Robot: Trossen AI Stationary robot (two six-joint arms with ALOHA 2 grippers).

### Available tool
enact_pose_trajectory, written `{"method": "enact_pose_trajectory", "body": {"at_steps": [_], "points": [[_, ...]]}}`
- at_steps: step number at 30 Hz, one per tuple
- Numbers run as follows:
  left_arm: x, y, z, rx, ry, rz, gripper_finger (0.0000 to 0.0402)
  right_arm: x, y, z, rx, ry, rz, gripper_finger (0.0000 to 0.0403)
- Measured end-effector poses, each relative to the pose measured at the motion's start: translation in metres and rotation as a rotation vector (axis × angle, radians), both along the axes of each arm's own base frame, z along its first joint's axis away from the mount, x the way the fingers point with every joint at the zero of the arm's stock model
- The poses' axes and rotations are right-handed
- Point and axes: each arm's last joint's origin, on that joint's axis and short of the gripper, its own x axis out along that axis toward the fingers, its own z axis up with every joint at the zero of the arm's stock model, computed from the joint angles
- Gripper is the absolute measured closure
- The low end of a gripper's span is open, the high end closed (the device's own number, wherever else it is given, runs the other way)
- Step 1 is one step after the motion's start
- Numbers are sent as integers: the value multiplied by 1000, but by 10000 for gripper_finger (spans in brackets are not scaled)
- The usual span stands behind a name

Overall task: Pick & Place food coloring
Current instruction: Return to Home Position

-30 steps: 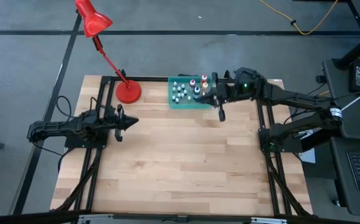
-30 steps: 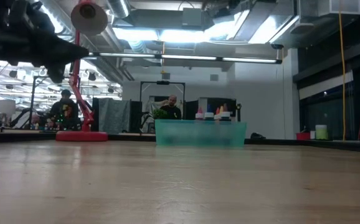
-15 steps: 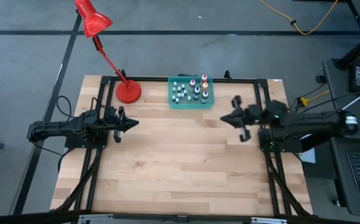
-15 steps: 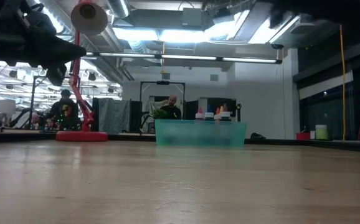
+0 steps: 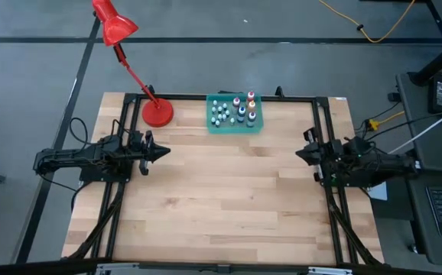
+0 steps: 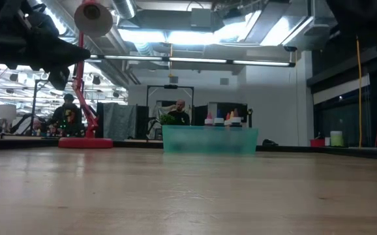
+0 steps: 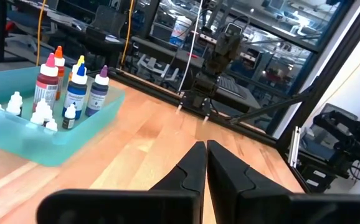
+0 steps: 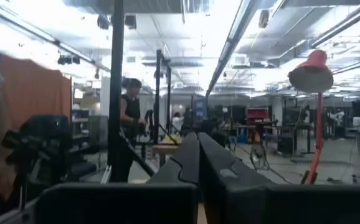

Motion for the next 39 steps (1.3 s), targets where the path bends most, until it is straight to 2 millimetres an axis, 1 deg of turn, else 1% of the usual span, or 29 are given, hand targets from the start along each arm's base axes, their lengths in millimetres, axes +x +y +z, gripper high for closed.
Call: {"method": "enact_pose_trajectory", "body": {"at_steps": [2,4,7,10,12,18,20,23,25,27,35,39], "points": [[0,0,0,0,0,-1,390,-4,1,-3,-18,8,2,400],[0,0,0,0,0,-1,389,-3,1,-5,-37,33,6,400],[0,0,0,0,1,0,390,0,2,-15,-63,132,31,401],[0,0,0,0,1,1,392,3,2,-26,-14,261,42,401],[0,0,0,0,3,1,393,3,1,-28,-8,285,6,401],[0,0,0,0,2,1,389,4,-5,-31,-39,310,-210,401],[0,0,0,0,2,0,389,5,-6,-36,-22,356,-228,401],[0,0,0,0,2,0,392,5,-5,-41,20,412,-177,401],[0,0,0,0,2,0,394,5,-2,-40,9,407,-101,401],[0,0,0,0,2,0,395,5,-1,-40,-14,400,-61,401],[0,0,0,0,2,0,391,5,0,-39,-139,382,-64,397],[0,0,0,0,2,0,389,5,0,-39,-103,386,-55,387]]}}
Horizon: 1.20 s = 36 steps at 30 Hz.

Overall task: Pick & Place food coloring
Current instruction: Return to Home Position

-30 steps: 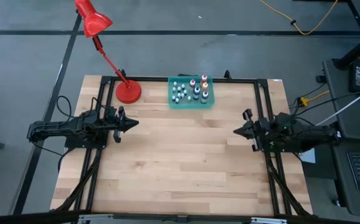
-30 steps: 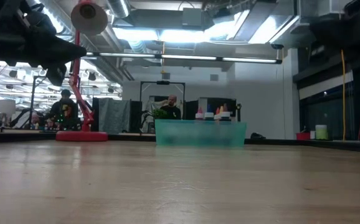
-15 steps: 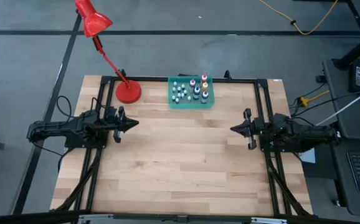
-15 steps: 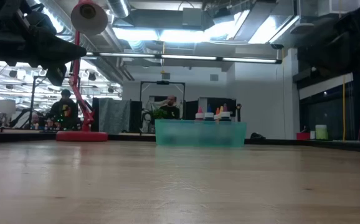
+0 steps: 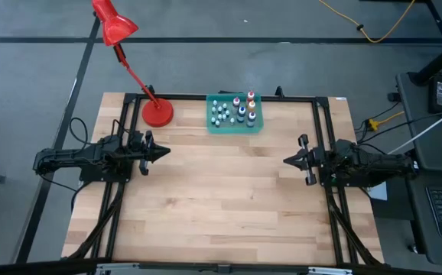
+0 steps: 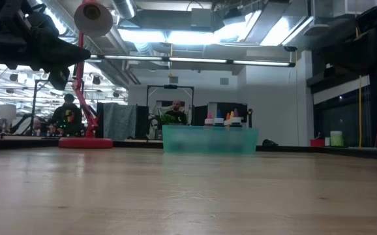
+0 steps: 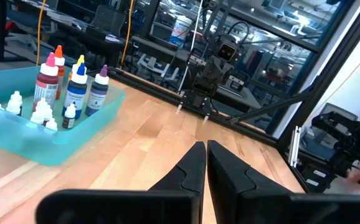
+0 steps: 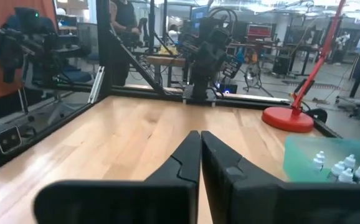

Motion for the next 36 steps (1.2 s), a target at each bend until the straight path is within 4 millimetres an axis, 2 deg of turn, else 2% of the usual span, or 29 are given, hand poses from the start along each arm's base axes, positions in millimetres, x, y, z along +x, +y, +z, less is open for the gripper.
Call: {"method": "enact_pose_trajectory", "body": {"at_steps": [36], "points": [[0,0,0,0,0,0,394,0,0,0,17,2,1,387]]}}
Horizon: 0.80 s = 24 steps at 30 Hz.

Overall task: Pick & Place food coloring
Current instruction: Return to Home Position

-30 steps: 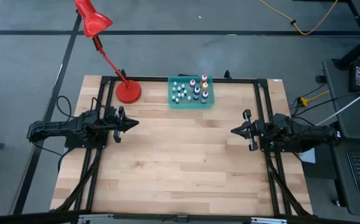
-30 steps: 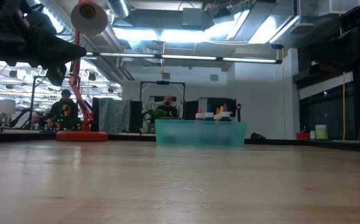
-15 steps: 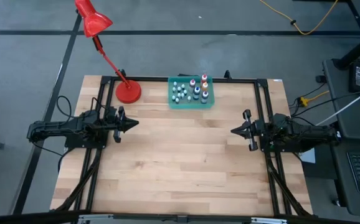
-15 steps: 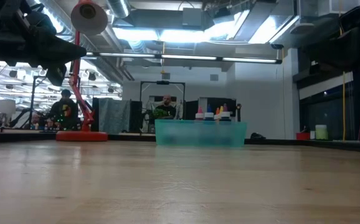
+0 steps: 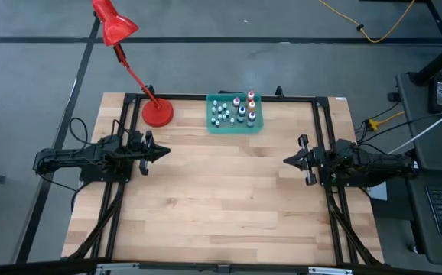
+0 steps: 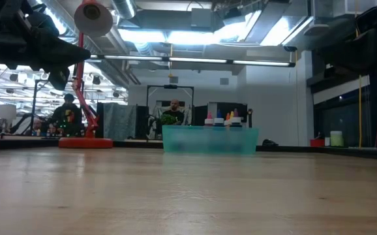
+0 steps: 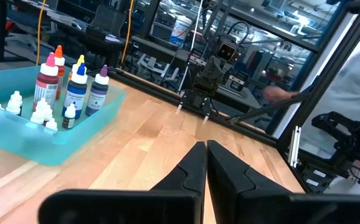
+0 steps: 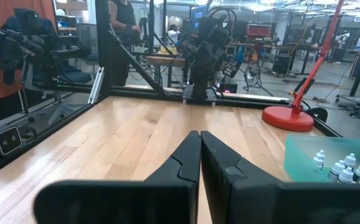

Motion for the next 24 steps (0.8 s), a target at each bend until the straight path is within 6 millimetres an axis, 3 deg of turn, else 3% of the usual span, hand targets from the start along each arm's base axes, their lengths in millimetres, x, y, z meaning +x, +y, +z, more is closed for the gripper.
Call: {"method": "enact_pose_trajectory", "body": {"at_steps": [24], "points": [[0,0,0,0,0,0,390,0,0,0,-1,0,-1,386]]}}
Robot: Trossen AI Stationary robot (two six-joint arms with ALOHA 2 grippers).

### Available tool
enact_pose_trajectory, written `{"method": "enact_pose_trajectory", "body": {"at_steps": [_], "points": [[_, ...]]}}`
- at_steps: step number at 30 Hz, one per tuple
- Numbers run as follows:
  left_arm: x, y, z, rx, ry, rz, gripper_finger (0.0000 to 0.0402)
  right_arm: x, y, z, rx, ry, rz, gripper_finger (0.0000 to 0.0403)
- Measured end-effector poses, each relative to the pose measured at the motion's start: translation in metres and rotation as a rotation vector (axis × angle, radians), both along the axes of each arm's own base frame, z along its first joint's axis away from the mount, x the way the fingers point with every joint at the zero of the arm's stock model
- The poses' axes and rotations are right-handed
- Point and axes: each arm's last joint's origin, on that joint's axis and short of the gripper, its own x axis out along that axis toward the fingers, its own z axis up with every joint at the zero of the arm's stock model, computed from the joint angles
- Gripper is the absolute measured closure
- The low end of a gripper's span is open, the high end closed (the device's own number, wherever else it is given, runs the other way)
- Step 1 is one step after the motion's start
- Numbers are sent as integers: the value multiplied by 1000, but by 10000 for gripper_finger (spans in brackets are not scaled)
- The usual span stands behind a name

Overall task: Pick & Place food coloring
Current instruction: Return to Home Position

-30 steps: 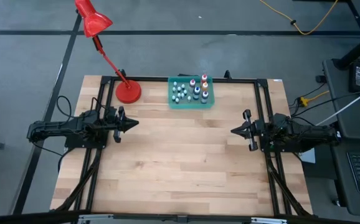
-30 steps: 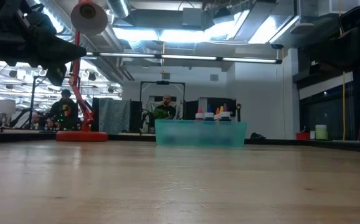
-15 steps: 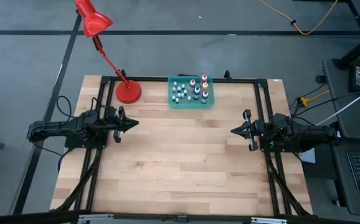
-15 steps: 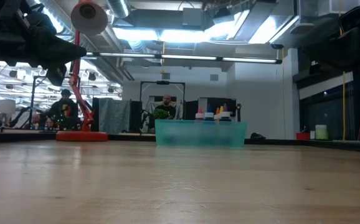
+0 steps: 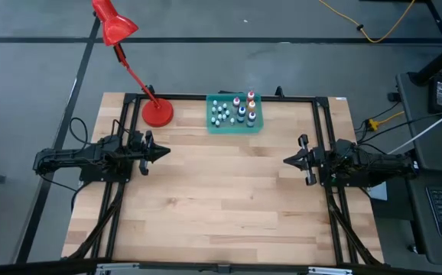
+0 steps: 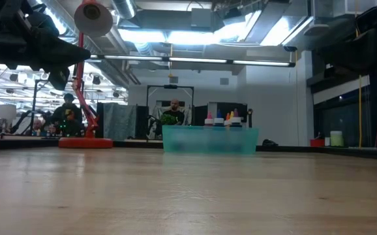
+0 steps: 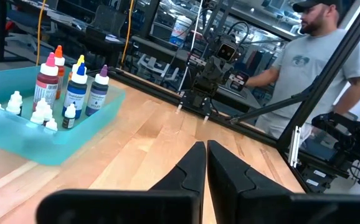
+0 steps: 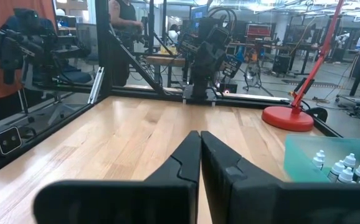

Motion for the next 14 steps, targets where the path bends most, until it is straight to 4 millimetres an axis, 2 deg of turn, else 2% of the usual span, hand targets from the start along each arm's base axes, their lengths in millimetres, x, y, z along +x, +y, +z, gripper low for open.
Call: {"method": "enact_pose_trajectory", "body": {"at_steps": [14], "points": [[0,0,0,0,0,0,389,0,0,0,1,0,0,386]]}}
